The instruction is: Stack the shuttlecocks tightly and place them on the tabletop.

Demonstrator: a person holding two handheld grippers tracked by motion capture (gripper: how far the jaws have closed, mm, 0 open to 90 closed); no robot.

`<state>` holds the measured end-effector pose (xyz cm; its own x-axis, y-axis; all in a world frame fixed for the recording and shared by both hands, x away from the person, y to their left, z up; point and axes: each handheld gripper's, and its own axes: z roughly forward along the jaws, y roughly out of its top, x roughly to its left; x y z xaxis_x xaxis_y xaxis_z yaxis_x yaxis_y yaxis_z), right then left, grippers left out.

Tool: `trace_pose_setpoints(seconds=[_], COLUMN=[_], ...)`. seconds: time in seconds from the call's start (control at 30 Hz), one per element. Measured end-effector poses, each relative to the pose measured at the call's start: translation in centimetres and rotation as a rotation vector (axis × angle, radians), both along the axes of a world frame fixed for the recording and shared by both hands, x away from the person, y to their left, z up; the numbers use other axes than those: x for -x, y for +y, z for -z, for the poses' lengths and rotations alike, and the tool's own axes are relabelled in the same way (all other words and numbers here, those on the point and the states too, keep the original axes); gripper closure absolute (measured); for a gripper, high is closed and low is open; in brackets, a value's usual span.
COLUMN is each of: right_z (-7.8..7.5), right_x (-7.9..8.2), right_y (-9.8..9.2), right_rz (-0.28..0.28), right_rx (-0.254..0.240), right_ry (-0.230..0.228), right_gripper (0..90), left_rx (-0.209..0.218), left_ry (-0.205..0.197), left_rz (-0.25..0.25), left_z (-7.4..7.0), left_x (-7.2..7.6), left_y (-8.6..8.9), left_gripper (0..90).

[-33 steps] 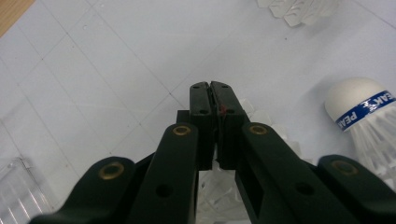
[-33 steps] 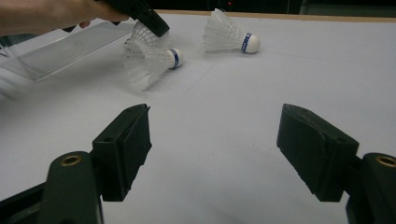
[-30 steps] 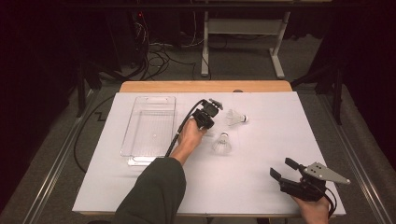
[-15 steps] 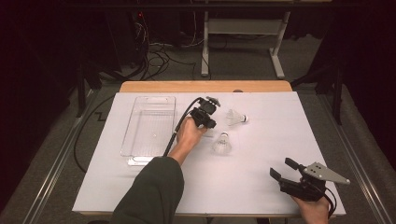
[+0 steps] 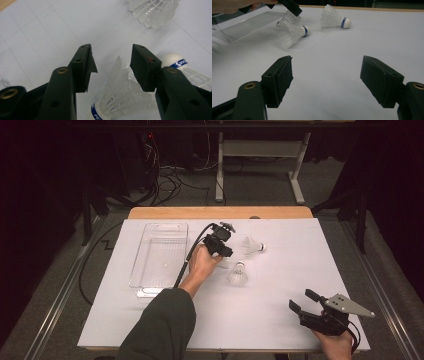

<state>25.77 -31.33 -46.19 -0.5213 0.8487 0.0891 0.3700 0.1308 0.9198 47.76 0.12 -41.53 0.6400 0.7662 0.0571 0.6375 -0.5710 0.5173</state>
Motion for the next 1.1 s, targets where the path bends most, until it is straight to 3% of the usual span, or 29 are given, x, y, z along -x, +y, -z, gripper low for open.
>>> trace_pose_setpoints(seconds=[0.5, 1.1], right_z=[0.0, 0.0], right_x=[0.0, 0.0], right_y=[0.0, 0.0], right_rz=[0.001, 0.006], right_rx=[-0.001, -0.001], right_ry=[0.001, 0.003], right_gripper=[26.5, 26.5], left_rx=[0.018, 0.145], left_ry=[0.0, 0.008], left_rz=[0.002, 0.0], left_z=[-0.4, -2.4], left_x=[0.3, 1.5], left_y=[0.1, 2.1], left_gripper=[49.6, 45.4])
